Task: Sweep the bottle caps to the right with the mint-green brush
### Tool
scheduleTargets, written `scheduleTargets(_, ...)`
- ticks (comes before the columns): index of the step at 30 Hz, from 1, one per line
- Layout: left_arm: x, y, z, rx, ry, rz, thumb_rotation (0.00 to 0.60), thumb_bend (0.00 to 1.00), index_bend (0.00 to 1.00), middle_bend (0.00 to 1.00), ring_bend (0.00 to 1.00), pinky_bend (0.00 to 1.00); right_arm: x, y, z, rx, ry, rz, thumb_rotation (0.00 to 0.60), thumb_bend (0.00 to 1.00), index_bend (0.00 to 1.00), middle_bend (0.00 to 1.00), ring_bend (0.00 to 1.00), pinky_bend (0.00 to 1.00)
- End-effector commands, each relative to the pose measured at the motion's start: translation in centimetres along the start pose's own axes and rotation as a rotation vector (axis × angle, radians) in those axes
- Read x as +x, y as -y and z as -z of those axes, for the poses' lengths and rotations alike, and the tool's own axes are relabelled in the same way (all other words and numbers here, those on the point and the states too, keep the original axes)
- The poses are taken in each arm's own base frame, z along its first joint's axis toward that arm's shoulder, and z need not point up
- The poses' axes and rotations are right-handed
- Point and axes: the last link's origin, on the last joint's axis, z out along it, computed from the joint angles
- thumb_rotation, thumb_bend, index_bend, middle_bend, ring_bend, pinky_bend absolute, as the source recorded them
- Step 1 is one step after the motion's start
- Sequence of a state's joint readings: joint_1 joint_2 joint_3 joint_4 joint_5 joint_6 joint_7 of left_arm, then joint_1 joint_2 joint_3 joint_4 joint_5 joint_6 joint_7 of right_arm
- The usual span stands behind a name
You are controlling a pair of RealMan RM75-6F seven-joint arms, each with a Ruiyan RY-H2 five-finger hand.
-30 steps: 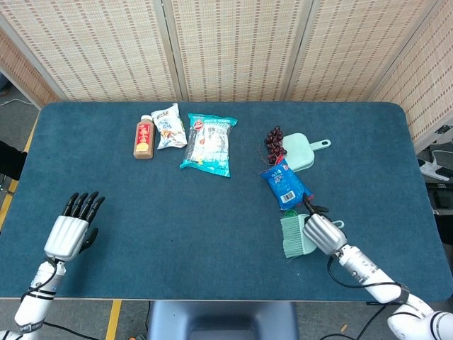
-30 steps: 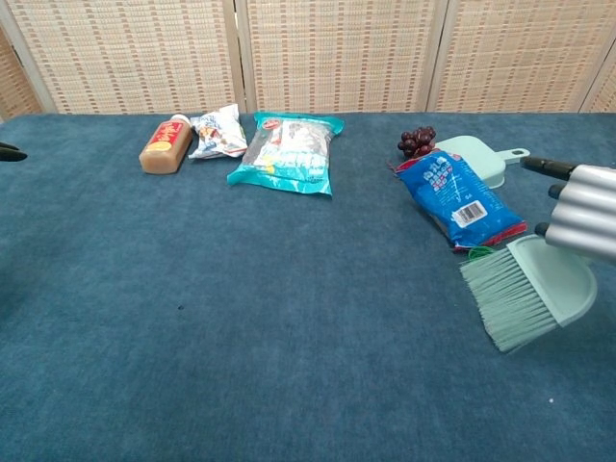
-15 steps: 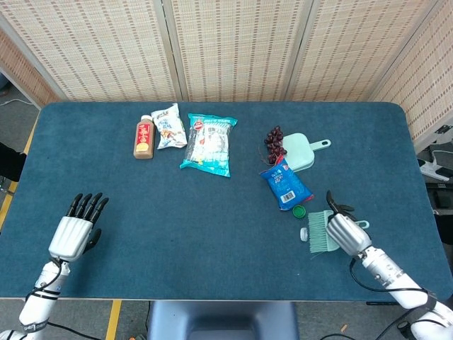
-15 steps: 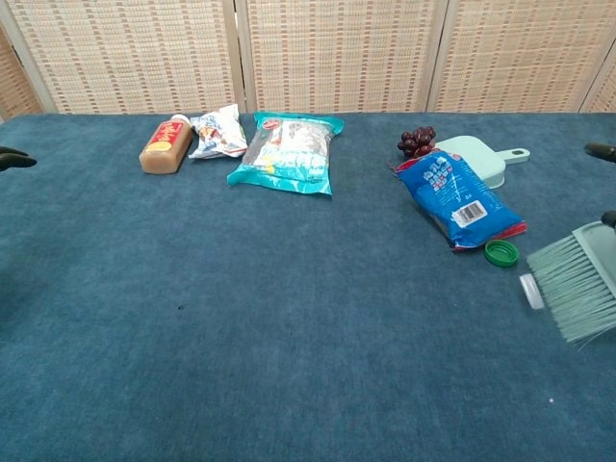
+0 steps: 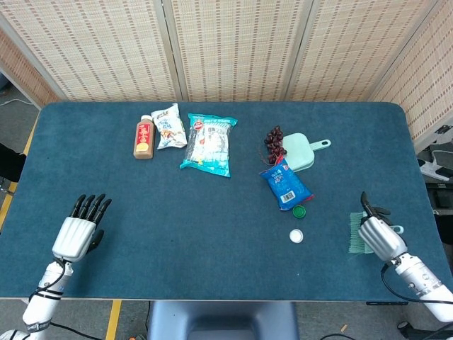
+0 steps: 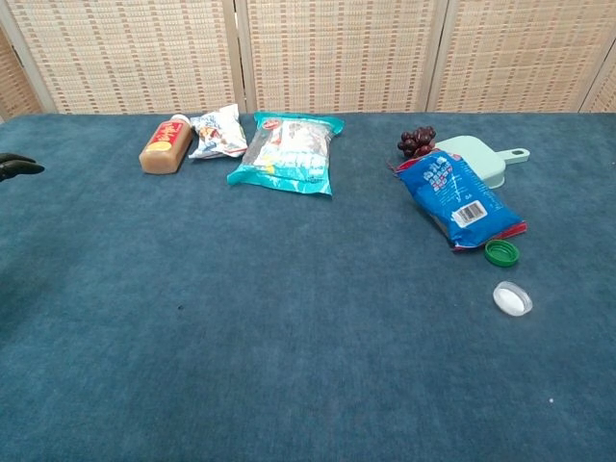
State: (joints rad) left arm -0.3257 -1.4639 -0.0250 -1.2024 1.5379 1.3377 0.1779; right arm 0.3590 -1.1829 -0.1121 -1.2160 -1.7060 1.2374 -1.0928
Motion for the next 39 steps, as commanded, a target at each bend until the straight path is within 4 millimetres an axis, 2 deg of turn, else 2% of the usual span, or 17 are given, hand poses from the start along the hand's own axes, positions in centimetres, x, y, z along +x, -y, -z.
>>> scheduleTargets(1, -0.1, -0.1, 0.0, -0.002, 0.002, -0.001, 0.600, 0.45, 0.00, 0.00, 0.00, 0.01, -0.1, -0.4, 0.4, -0.038, -0.013, -0.094, 0.600, 0.39, 1.00, 0.87, 0.55, 0.11)
scheduleTargets(10, 0.1, 0.2, 0.3, 0.003, -0.005, 0.001, 0.600, 0.45, 0.00, 0.00, 0.00, 0.01, 1.8, -2.5, -0.4, -0.174, -0.153, -0.348, 0.600, 0.39, 1.00, 0.87, 0.55, 0.11)
scheduleTargets(17, 0.3, 0.4, 0.0, 0.008, -0.006, 0.005, 0.600, 0.45, 0.00, 0.00, 0.00, 0.01, 5.4, -3.1, -2.4, -0.197, -0.305, -0.550, 0.600, 0.39, 1.00, 0.87, 0.55, 0.11)
scheduleTargets(21, 0.4, 0.5, 0.0, 0.010, -0.012, 0.006, 0.600, 0.45, 0.00, 0.00, 0.00, 0.01, 8.0, -2.0, -4.4, -0.110, -0.373, -0.501, 0.600, 0.39, 1.00, 0.87, 0.55, 0.11)
scheduleTargets(27, 0.5, 0.4, 0.1, 0.007, -0.015, 0.008, 0.600, 0.45, 0.00, 0.00, 0.00, 0.01, 10.6, -0.1, -7.1, 0.000, -0.410, -0.399, 0.600, 0.39, 1.00, 0.87, 0.55, 0.11)
scheduleTargets(33, 0.4, 0.0, 0.2, 0.007, -0.017, 0.007, 0.600, 0.45, 0.00, 0.00, 0.00, 0.01, 11.6, 1.2, -9.3, 0.024, -0.424, -0.385, 0.600, 0.39, 1.00, 0.87, 0.55, 0.13)
scheduleTargets(39, 0.3, -0.2, 0.3, 0.013, -0.014, 0.008, 0.600, 0.45, 0.00, 0.00, 0.00, 0.01, 11.1, 2.1, -9.8, 0.039, -0.422, -0.368, 0.600, 0.39, 1.00, 0.87, 0.55, 0.13)
